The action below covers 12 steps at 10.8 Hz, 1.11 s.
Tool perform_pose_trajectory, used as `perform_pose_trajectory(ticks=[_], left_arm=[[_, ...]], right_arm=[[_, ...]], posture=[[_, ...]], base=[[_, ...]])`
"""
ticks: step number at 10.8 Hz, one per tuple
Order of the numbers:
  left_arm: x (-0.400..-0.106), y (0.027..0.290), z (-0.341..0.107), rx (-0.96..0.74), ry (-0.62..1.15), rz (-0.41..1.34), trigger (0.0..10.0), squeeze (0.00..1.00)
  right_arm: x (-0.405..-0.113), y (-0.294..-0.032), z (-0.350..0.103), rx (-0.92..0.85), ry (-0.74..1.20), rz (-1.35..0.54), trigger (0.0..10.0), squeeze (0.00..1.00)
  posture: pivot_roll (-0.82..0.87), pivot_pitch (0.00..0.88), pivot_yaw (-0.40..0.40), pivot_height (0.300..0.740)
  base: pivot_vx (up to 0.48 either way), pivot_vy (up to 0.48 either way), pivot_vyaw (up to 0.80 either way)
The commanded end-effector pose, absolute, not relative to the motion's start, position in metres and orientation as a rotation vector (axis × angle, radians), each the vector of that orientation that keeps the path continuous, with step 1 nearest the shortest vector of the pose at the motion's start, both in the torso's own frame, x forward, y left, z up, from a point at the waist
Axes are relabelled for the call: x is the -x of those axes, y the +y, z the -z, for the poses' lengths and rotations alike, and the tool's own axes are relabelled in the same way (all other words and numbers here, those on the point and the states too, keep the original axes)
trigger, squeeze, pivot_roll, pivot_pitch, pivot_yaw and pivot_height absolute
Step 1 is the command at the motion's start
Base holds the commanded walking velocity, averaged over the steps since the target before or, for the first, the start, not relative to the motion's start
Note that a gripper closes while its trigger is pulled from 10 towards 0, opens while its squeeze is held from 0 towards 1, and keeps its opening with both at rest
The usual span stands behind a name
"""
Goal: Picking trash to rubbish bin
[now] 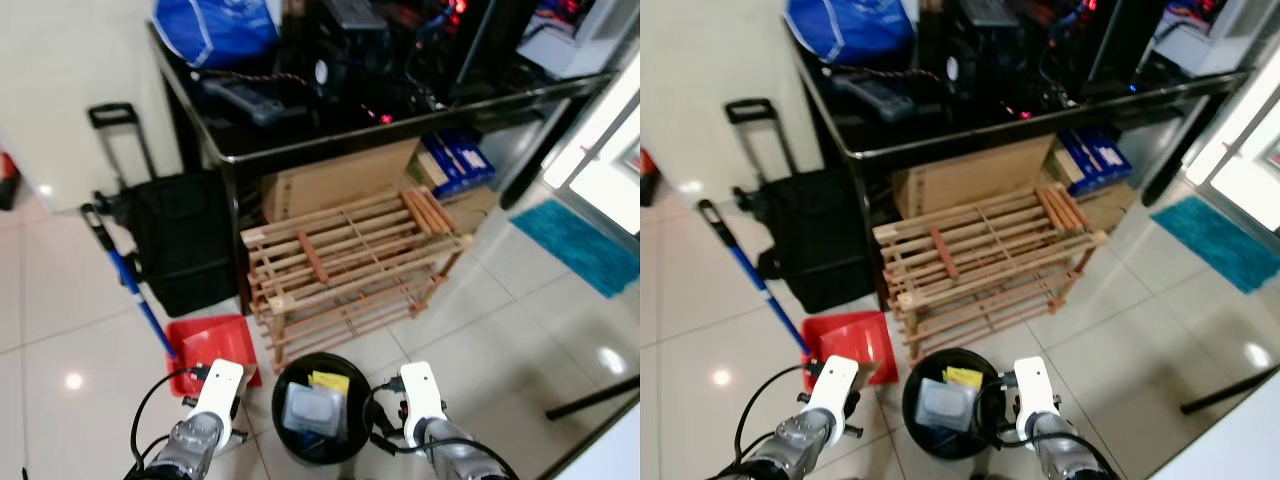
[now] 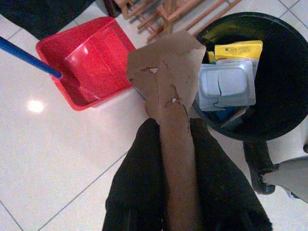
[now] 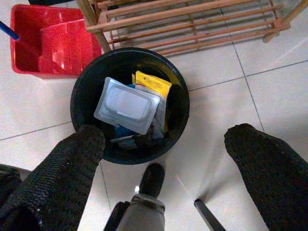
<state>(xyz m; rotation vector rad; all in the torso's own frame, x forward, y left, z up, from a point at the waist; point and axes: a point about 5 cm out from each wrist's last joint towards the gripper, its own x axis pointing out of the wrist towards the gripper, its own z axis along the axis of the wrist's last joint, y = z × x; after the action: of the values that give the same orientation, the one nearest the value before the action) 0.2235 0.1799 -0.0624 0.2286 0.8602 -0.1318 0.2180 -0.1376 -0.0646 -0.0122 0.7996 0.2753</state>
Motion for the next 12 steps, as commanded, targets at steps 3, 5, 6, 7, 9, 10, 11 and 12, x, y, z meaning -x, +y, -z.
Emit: perform_pose_trajectory(ticks=[3, 5, 6, 7, 9, 10, 11, 12], left_arm=[[-0.2204, 0.1772, 0.0647, -0.231, 0.871, 0.149, 10.0, 0.0], [-0.2193, 0.1761, 0.0655, -0.23, 0.877, 0.157, 10.0, 0.0], [-0.2192, 0.176, 0.0656, -0.231, 0.878, 0.157, 10.0, 0.0], [-0.2193, 0.1759, 0.0655, -0.231, 0.877, 0.157, 10.0, 0.0], [-0.2192, 0.1764, 0.0655, -0.233, 0.876, 0.157, 10.0, 0.0], [-0.2194, 0.1766, 0.0653, -0.233, 0.875, 0.158, 10.0, 0.0], [-0.2202, 0.1756, 0.0648, -0.229, 0.868, 0.164, 10.0, 0.0], [-0.2208, 0.1747, 0.0644, -0.221, 0.861, 0.162, 10.0, 0.0]], right_arm=[[-0.2165, -0.136, 0.0655, 0.024, 0.807, -0.292, 10.0, 0.0], [-0.2191, -0.1332, 0.0639, 0.015, 0.8, -0.303, 10.0, 0.0], [-0.2192, -0.1321, 0.0638, 0.015, 0.802, -0.313, 10.0, 0.0], [-0.2193, -0.1319, 0.0636, 0.014, 0.8, -0.315, 10.0, 0.0], [-0.2206, -0.1321, 0.0626, -0.003, 0.785, -0.3, 10.0, 0.0], [-0.2213, -0.132, 0.0621, -0.002, 0.783, -0.299, 10.0, 0.0], [-0.221, -0.1313, 0.0624, -0.004, 0.787, -0.303, 10.0, 0.0], [-0.2198, -0.1311, 0.0632, -0.002, 0.792, -0.305, 10.0, 0.0]], posture=[[0.0, 0.116, -0.098, 0.74], [0.0, 0.115, -0.099, 0.74], [0.01, 0.116, -0.1, 0.74], [0.01, 0.117, -0.1, 0.74], [0.01, 0.117, -0.099, 0.74], [0.01, 0.117, -0.098, 0.74], [0.01, 0.119, -0.097, 0.74], [0.01, 0.119, -0.097, 0.74]], base=[[0.197, 0.0, 0.0], [0.274, 0.0, -0.22], [0.262, 0.0, -0.8], [0.266, 0.0, -0.76], [0.266, 0.0, -0.21], [0.27, 0.0, 0.0], [0.0, 0.0, 0.0], [0.0, 0.0, 0.0]])
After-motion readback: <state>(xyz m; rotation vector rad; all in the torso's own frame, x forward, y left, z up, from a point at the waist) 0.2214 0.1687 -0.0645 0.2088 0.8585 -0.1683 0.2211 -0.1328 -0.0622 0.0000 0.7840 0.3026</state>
